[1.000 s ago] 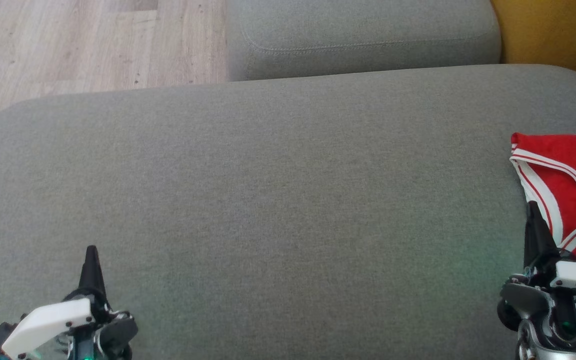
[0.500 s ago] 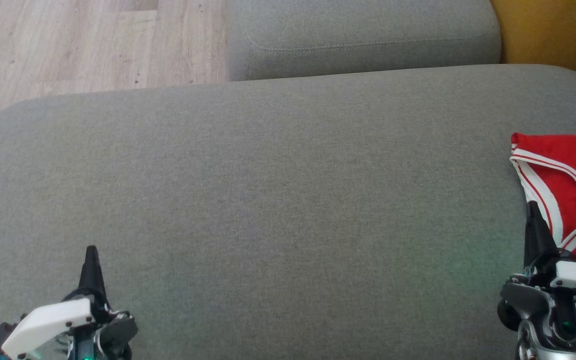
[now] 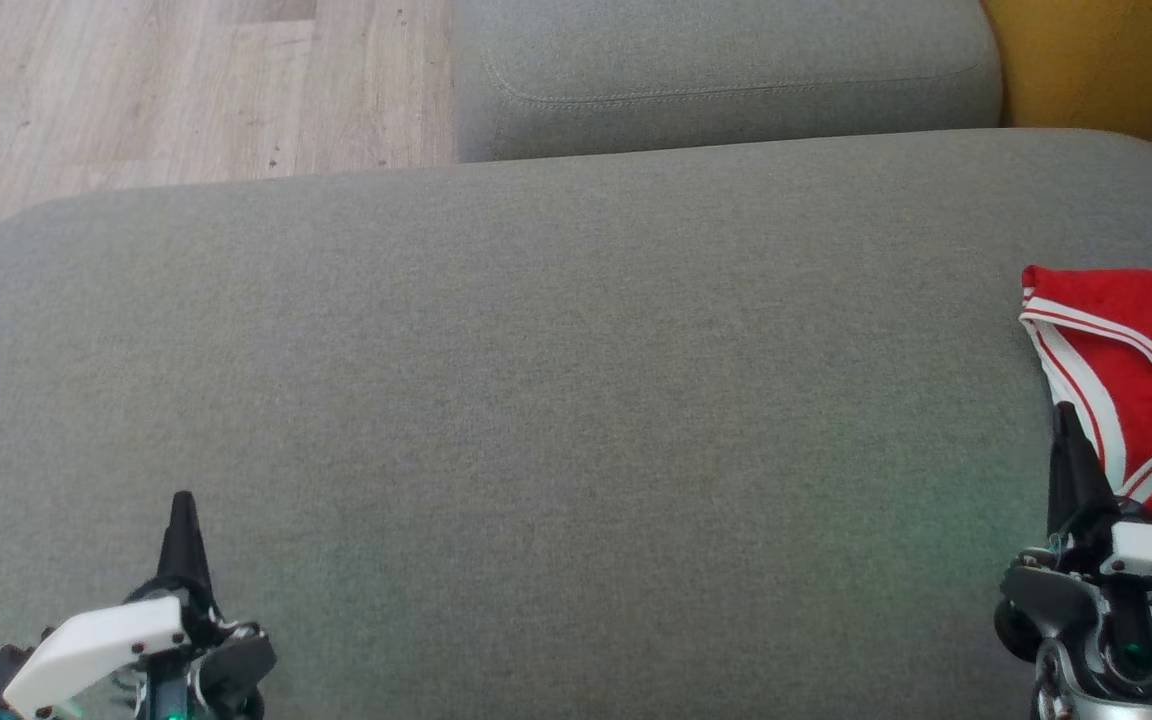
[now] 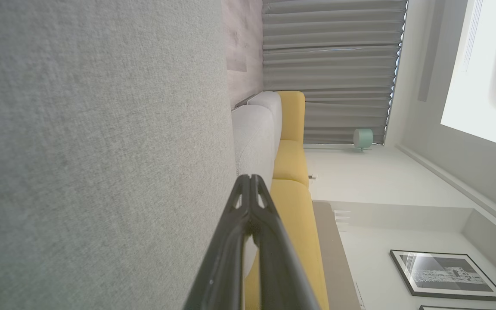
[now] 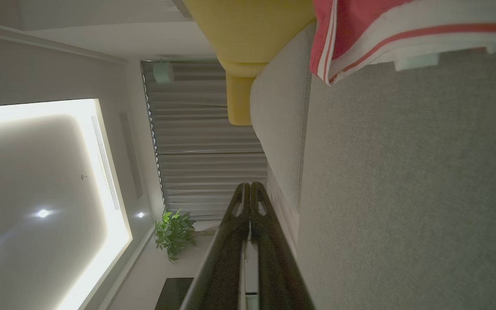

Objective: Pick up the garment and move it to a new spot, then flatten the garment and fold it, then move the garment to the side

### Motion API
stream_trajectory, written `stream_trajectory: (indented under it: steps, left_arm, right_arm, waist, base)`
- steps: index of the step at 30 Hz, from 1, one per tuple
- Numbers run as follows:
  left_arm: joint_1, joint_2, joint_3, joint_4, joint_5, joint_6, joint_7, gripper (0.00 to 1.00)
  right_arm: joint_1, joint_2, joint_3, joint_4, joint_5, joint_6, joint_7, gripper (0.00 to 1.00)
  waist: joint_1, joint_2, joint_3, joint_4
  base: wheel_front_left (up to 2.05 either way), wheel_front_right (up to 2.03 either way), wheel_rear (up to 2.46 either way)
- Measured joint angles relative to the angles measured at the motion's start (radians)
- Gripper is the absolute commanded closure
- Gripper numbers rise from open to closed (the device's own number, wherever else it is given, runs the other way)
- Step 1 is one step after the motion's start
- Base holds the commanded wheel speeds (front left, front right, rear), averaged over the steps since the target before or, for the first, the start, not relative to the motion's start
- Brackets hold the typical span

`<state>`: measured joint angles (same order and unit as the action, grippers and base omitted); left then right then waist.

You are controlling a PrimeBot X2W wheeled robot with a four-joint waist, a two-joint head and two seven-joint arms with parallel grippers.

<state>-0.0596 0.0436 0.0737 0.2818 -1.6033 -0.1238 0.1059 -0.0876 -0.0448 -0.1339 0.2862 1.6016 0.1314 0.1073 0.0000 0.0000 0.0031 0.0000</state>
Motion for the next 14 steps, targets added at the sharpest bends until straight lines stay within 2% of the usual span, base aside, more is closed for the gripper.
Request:
stream_trajectory:
  steps: [14]
  left_arm:
    - [0.000, 0.000, 0.000, 0.000, 0.000, 0.000, 0.000, 1.00]
  right_arm:
    - [0.000, 0.000, 0.000, 0.000, 0.000, 0.000, 0.000, 1.00]
  waist:
    - [0.0000, 0.0000, 0.000, 0.000]
  base:
    - [0.00, 0.00, 0.00]
